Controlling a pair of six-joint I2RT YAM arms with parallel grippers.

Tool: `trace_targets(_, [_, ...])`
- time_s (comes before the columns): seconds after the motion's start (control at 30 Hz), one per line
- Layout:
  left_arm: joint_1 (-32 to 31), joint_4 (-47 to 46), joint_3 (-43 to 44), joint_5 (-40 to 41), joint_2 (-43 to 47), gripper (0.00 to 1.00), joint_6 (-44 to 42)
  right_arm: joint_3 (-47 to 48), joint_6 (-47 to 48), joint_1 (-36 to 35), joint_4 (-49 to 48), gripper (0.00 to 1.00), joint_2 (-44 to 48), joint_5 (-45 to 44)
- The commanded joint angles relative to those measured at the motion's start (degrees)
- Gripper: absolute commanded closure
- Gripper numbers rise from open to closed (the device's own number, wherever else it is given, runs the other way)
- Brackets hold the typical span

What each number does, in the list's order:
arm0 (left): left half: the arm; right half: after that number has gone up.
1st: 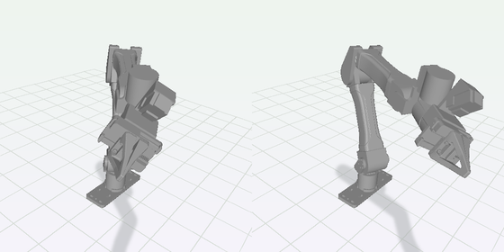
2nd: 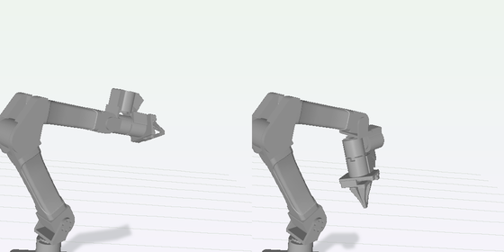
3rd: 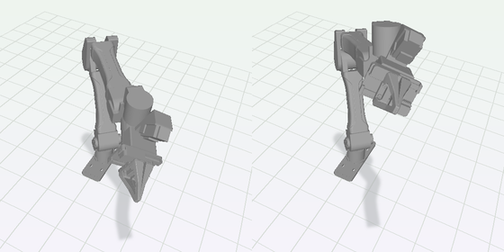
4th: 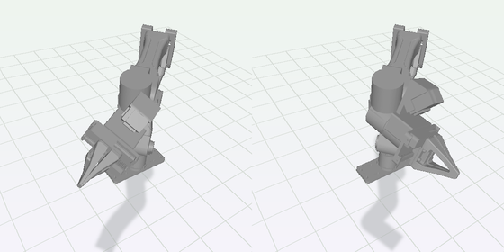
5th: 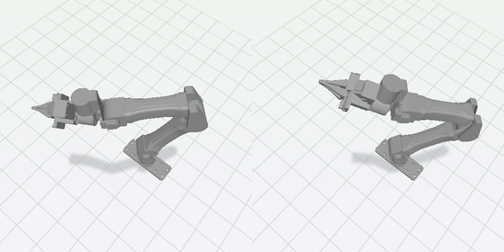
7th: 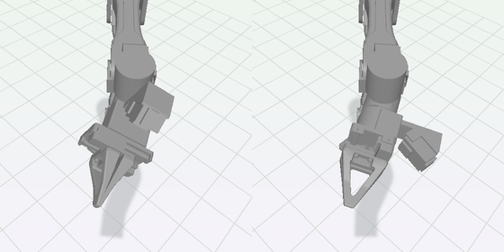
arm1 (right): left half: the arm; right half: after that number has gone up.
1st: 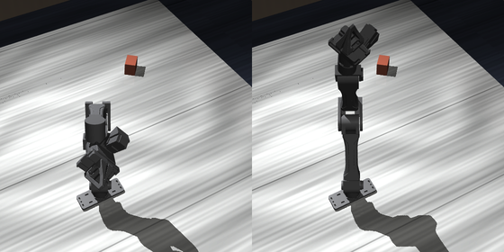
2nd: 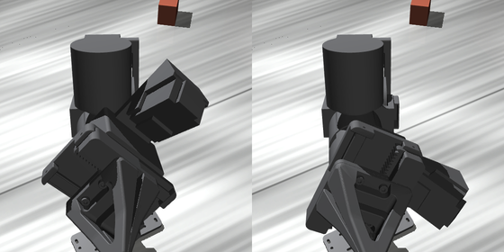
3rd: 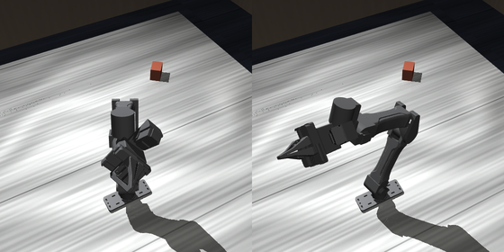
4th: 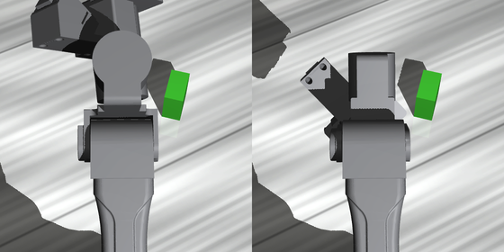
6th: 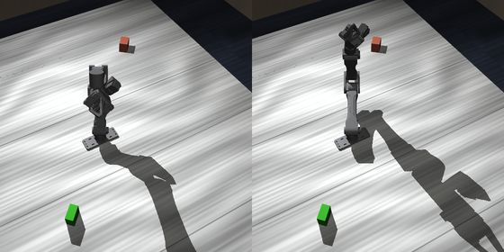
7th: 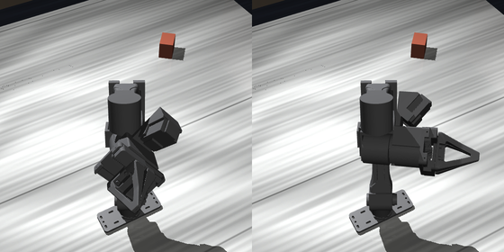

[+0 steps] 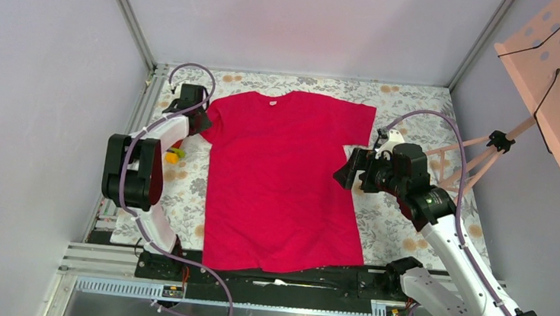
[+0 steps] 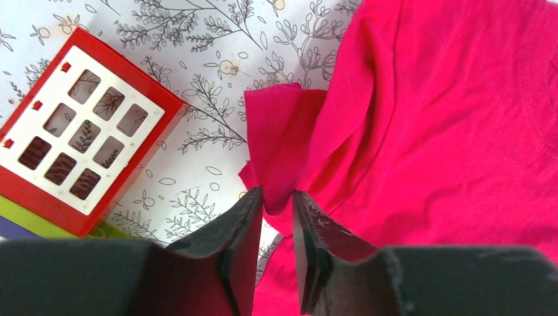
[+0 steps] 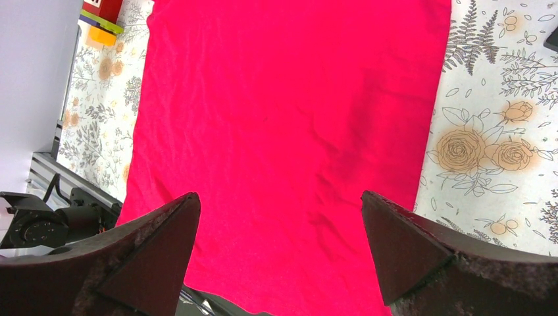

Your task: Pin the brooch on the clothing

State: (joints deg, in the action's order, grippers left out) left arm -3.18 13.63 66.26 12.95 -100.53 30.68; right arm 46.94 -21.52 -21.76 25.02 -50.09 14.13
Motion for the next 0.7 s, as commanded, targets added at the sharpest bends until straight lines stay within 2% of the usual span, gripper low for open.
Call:
trace_targets(0.0, [0.8,-0.9,3.4,0.7,-1.5,0.78,-0.7,0.8,-0.5,-0.4,0.1,0.0,-0.1,0.2])
trace_targets(0.13, [1.0,-0.6,4.2,0.8,-1.2,0.99,-1.1,1.2,-0.6,-0.4,0.4,0.01,-0.1,0.1])
trace_targets(0.27, [1.4,0.4,7.8,3.7,-0.7,1.0,-2.9,2.2,-0.5,-0.4,1.1,0.01,-0.5,0.2])
trace_targets(0.47, [6.1,7.8,22.0,4.3,-8.5,1.0,-4.5,4.3,1.0,-0.4,2.9,0.0,-3.1,-0.6])
trace_targets(0.63, [8.9,14.5,33.2,2.9,-16.7,0.86,-5.9,5.0,1.3,-0.4,3.3,0.0,-7.1,-1.7])
trace_targets(0.67, [9.2,14.7,33.7,2.5,-17.2,0.76,-5.4,5.1,1.1,-0.4,3.1,0.0,-7.9,-1.8])
